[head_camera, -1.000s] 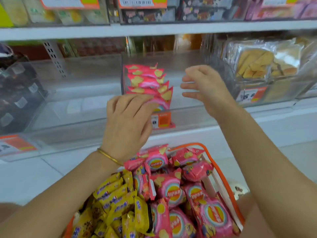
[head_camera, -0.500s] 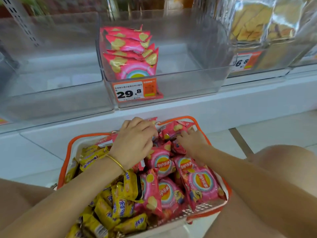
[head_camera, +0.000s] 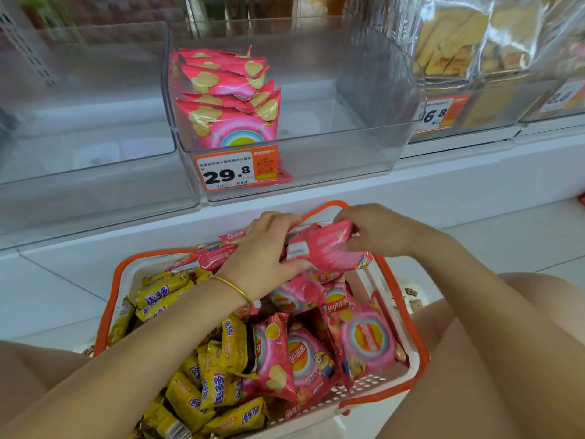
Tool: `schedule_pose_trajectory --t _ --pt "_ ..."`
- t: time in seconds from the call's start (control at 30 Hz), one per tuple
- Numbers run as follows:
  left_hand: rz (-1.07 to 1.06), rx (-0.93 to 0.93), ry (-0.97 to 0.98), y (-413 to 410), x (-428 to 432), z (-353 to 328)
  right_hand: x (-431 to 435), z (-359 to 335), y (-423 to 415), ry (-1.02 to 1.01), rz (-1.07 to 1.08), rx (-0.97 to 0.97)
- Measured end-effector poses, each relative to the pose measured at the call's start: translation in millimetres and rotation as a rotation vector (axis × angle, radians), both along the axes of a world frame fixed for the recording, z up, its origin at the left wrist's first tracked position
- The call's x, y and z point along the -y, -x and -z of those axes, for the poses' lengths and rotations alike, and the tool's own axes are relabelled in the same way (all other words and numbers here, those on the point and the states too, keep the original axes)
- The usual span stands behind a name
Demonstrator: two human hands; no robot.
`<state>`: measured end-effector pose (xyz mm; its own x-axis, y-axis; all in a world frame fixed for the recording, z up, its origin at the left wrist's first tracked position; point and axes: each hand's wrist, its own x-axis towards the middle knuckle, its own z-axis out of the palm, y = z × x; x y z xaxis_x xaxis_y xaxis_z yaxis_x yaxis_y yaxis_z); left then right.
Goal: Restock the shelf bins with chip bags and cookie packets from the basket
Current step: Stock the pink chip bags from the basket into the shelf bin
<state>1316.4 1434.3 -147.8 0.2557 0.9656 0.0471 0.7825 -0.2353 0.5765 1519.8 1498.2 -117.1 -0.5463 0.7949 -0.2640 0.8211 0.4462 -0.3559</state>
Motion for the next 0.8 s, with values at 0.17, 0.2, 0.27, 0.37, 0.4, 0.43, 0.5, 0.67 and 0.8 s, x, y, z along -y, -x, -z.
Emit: schedule_pose_trajectory --t 0.17,0.2,0.27,0.37,0.4,0.43,0.5,0.67,0.8 --pt "-0.111 0.06 -0.006 -5 0 -2 -3 -15 -13 0.162 0.236 -0.235" --pt "-0.18 0.106 -0.01 -6 0 -2 -2 -18 -15 0.194 0.276 -0.278" --pt "-0.332 0.316 0.173 -10 -2 -10 3 -23 -15 0.178 0.31 -0.351" --pt "-0.452 0.957 0.803 -19 -4 -32 22 -29 3 -0.059 0.254 -0.405" --pt "-0.44 1.085 0.906 -19 -5 -35 30 -30 11 -0.124 0.187 -0.426" --pt "-0.418 1.157 0.944 -18 -6 -35 38 -31 17 -0.152 0.108 -0.436" --pt "-0.401 1.207 0.91 -12 -5 -35 47 -32 21 -0.077 -0.019 -0.446" --pt "-0.28 1.156 0.845 9 -3 -41 30 -37 8 -0.017 0.242 -0.698" --pt "-0.144 1.089 0.793 17 -4 -60 19 -46 8 0.051 0.23 -0.668"
